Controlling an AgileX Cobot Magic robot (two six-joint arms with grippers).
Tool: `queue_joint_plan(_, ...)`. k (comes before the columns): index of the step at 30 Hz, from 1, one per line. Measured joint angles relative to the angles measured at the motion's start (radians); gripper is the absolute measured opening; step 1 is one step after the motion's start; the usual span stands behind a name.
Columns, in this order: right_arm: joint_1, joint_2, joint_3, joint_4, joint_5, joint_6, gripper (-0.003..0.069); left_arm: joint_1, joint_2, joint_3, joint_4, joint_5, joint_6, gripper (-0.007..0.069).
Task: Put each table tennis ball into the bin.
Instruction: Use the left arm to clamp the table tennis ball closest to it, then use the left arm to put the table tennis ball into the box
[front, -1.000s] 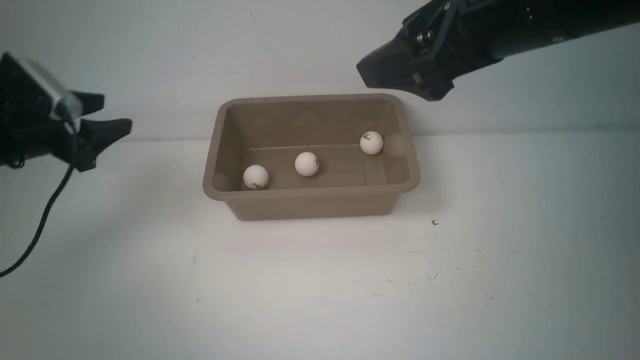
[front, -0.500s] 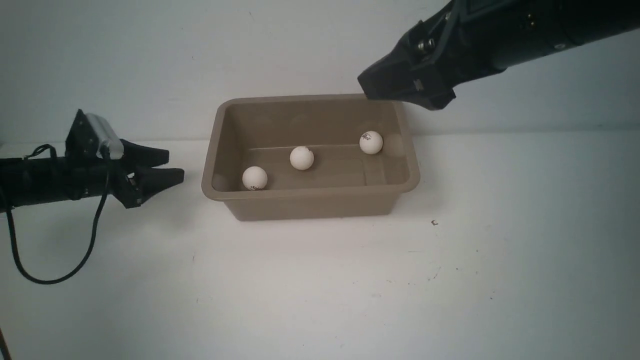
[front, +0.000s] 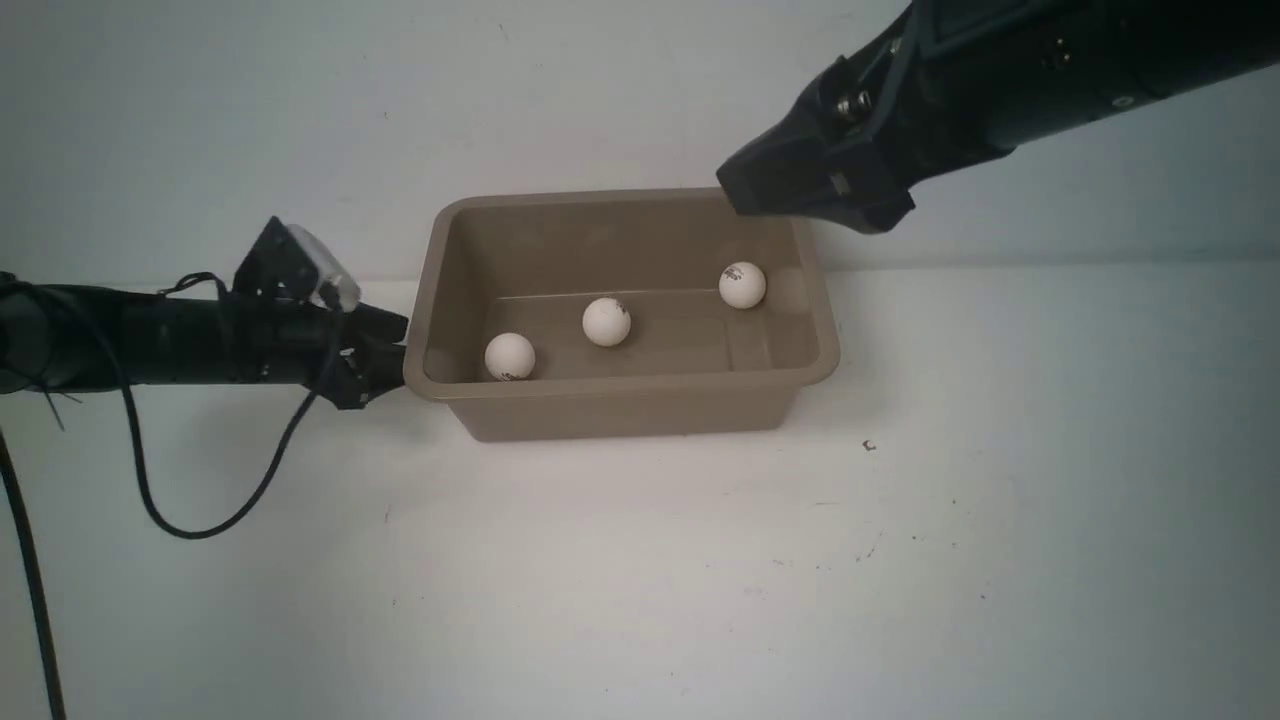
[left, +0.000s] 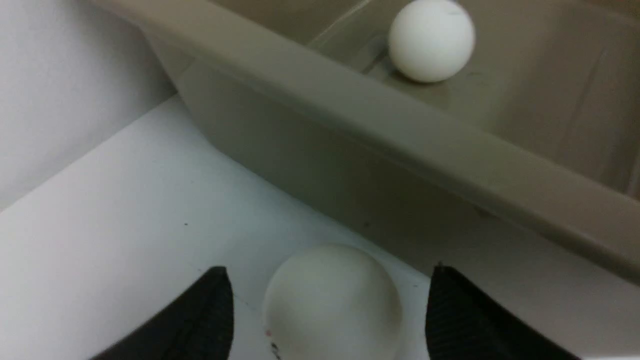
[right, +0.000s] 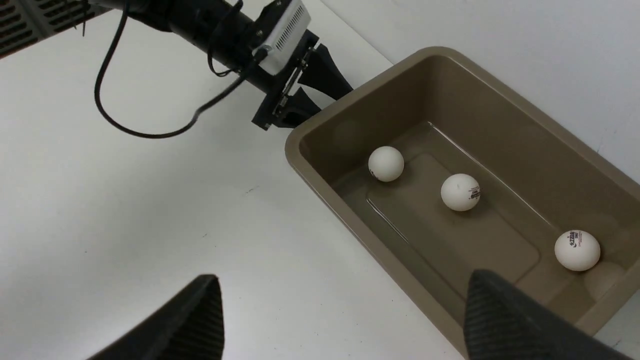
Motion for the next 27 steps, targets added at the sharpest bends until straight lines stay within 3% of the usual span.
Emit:
queue_joint_plan(5, 0.0, 0.0, 0.0, 0.0, 0.009, 0.0, 0.0589, -0.052, 0.0, 0.0, -0.004, -0.155, 0.022, 0.0461)
queue_joint_plan(9, 0.0, 0.0, 0.0, 0.0, 0.019, 0.0, 0.0589, -0.075, 0.001, 0.0, -0.009, -0.23, 0.022, 0.0349)
queue_joint_plan(17, 0.0, 0.0, 0.0, 0.0, 0.075, 0.003, 0.0588, 0.001, -0.05, 0.0, 0.004, -0.264, -0.083, 0.0353)
queue_joint_plan(20, 0.0, 0.0, 0.0, 0.0, 0.083, 0.002, 0.0587, 0.046, -0.102, 0.0, 0.004, -0.228, -0.098, 0.0353)
queue_joint_plan(24, 0.0, 0.0, 0.0, 0.0, 0.085, -0.001, 0.0576, 0.088, -0.216, 0.0, -0.001, 0.061, -0.103, 0.0353)
queue_joint_plan(27, 0.0, 0.0, 0.0, 0.0, 0.083, -0.002, 0.0572, 0.064, -0.234, 0.0, -0.012, 0.173, -0.091, 0.0353)
